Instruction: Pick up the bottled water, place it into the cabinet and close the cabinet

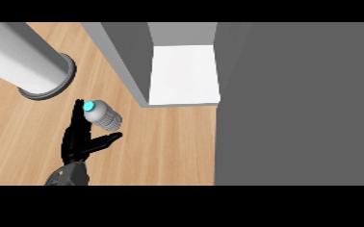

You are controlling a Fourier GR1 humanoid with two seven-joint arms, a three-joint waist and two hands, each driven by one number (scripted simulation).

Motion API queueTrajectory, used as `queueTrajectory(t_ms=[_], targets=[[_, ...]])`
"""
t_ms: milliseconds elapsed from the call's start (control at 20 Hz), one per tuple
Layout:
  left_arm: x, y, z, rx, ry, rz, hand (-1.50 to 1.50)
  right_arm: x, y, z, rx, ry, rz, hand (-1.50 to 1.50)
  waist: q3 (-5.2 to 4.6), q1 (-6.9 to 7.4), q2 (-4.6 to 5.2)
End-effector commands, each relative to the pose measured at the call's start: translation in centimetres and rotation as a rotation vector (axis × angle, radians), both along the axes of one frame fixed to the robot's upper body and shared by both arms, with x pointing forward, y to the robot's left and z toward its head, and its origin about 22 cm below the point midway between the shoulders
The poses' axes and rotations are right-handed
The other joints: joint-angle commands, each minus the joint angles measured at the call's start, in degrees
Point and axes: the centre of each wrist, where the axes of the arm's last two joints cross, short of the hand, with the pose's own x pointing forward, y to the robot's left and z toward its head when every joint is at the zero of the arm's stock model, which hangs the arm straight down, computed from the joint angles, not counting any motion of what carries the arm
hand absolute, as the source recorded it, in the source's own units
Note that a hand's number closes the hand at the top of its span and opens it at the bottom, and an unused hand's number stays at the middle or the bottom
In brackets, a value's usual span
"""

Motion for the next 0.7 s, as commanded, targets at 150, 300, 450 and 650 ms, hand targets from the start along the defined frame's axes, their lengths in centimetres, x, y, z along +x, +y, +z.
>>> queueTrajectory(t_ms=[150, 300, 450, 650], targets=[[-0.4, -2.0, -2.0, -0.066, -0.057, -0.060, -1.50, -2.4, 2.1, 4.2, 0.010, -0.070, 0.027, -1.50, 0.06, 0.11, -0.13], [0.8, -1.0, -1.7, -0.153, -0.099, -0.029, 1.50, -1.9, 1.8, 3.4, 0.031, -0.092, 0.030, -1.50, 0.00, -0.04, 0.06], [2.1, -2.6, -1.4, -0.226, -0.146, -0.015, 1.50, -2.4, 2.1, 4.0, 0.014, -0.088, 0.024, -1.50, -0.05, -0.30, 0.11], [2.4, -3.0, -1.5, -0.256, -0.174, -0.057, 1.50, -2.1, 1.1, 3.9, 0.008, -0.097, 0.007, -1.50, 0.03, 0.17, 0.08]])
